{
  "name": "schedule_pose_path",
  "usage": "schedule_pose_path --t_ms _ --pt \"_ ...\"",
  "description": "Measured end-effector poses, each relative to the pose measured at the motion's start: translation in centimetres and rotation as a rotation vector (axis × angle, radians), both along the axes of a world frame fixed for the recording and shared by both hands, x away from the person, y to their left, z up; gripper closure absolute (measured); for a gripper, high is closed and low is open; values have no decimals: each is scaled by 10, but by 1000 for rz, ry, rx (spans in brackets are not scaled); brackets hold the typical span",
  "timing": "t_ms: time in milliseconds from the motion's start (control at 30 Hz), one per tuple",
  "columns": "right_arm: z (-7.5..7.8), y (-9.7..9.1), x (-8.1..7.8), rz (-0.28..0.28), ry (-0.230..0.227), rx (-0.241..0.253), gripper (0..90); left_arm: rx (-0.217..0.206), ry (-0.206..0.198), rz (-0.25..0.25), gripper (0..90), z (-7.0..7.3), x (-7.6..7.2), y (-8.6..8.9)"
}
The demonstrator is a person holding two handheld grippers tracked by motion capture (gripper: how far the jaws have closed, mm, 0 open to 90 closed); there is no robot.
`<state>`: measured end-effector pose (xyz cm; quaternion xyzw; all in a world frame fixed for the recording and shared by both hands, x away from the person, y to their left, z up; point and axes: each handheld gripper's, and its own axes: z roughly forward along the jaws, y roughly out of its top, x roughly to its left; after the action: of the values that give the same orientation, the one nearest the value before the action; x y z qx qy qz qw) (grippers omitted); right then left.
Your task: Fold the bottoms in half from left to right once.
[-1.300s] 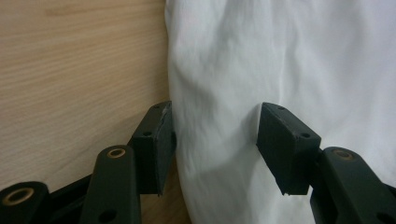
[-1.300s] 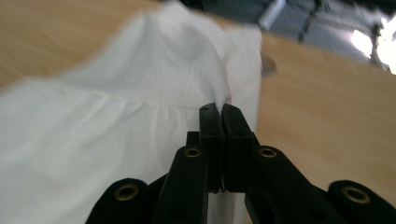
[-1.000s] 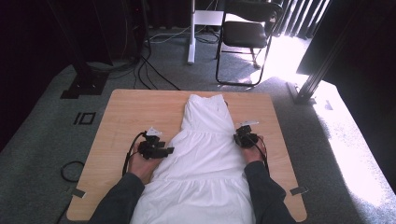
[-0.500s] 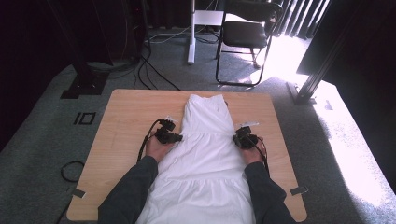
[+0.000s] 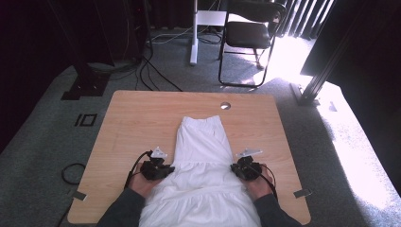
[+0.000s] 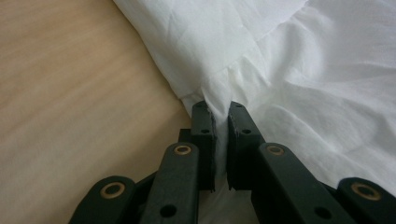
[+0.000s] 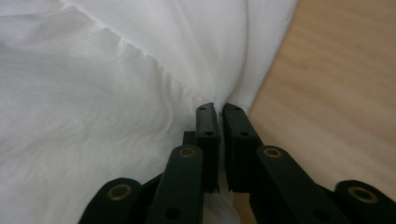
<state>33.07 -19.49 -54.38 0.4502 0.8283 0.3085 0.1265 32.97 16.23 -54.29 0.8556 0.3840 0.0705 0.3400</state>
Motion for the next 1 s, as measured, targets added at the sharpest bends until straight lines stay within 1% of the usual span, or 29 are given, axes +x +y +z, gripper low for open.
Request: schedule_pose_path --t_ms 33,67,100,133,167,200,233,267,300,333,367,400,433,467,500,533,567,600,633,667,733,767,800,867,900,933,967,1000 --pt "0 0 0 0 0 0 828 0 0 0 836 0 0 0" --pt "2 0 -3 13 9 -3 778 5 -4 0 836 0 -1 0" --pt "5 -1 -3 17 -3 7 735 6 -4 1 832 0 -1 0" --pt "16 -5 3 -13 -50 43 668 4 -3 0 821 0 1 -1" --pt "23 -6 9 -34 -72 69 654 4 -6 1 819 0 2 -2" --pt "31 -7 17 -41 -93 101 665 10 -8 0 818 0 3 -2" --pt "37 -6 26 -42 -110 121 703 10 -8 0 815 0 3 -2" --pt "37 -6 26 -42 -110 121 703 10 -11 2 815 0 3 -3" --pt "42 -3 37 -42 -117 127 730 13 -14 4 812 0 3 -4" --pt "48 6 61 -48 -99 149 767 12 -11 2 809 1 4 -4" --pt "48 6 61 -48 -99 149 767 12 -11 2 809 1 4 -4" --pt "47 19 84 -50 -88 143 766 1 -7 6 809 0 5 -3" --pt "46 25 94 -57 -71 150 754 1 -7 6 810 0 5 -3" --pt "46 25 94 -57 -71 150 754 2 -8 5 810 0 5 -3" --pt "43 31 103 -67 -53 167 743 8 -12 2 810 0 4 -4" --pt "39 40 116 -78 -25 184 710 10 -13 2 810 0 4 -4" --pt "36 43 122 -83 -12 196 675 13 -14 0 809 0 4 -4" --pt "33 46 128 -94 12 222 615 15 -16 -3 810 1 5 -4" --pt "30 49 133 -105 27 243 585 19 -18 -5 810 1 4 -4" --pt "26 50 138 -119 52 267 554 20 -22 -3 810 1 4 -4" --pt "18 52 146 -128 111 348 522 18 -23 -1 809 0 4 -5" --pt "15 54 148 -146 134 334 501 18 -23 -3 809 0 4 -4" --pt "10 57 150 -157 153 303 504 18 -24 -3 809 0 4 -4" --pt "4 60 153 -150 169 300 516 21 -25 -4 810 0 4 -5" --pt "3 60 153 -149 167 293 602 21 -25 -4 809 0 4 -5" --pt "5 61 153 -142 152 289 699 21 -25 -2 809 0 3 -5" --pt "8 60 153 -137 123 281 764 24 -26 -3 809 1 3 -5" --pt "13 59 153 -138 98 275 804 23 -26 -2 809 1 3 -5"
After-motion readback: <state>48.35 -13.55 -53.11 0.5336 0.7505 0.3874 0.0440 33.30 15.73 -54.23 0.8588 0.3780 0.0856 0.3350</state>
